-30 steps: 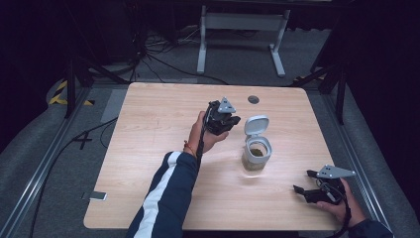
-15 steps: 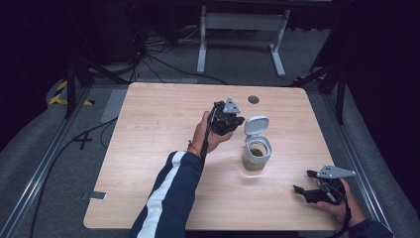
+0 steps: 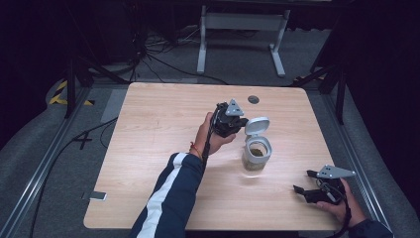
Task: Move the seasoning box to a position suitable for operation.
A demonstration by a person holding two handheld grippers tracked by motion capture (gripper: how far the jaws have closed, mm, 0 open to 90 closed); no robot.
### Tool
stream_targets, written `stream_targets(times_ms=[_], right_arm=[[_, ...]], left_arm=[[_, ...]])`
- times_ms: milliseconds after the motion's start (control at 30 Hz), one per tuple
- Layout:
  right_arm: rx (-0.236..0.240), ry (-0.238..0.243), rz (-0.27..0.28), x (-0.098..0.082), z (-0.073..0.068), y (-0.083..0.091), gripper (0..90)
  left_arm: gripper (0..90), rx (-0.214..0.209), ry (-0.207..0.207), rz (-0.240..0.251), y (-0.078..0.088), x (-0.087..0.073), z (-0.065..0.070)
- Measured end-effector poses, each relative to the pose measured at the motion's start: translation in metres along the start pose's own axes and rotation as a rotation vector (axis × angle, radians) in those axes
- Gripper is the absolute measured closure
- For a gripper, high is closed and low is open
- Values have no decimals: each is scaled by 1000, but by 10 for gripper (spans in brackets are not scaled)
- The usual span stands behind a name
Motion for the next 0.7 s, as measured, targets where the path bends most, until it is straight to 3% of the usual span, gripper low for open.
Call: stream_targets(times_ms=[333, 700], right_arm=[[1, -3, -1, 0, 0, 0, 154], [2, -3, -2, 0, 0, 0, 154]], left_arm=[[899, -23, -51, -4, 8, 0, 14], [899, -31, -36, 0, 11, -8, 12]])
Point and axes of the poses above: each handheld gripper's, and its own axes: y roughly backward along the jaws, x roughly out of its top, z roughly to its right, the point moved 9 cm from there along -y, roughly forward along the jaws, and after that the axes turned 9 degrees about y, right-handed, at the moved point
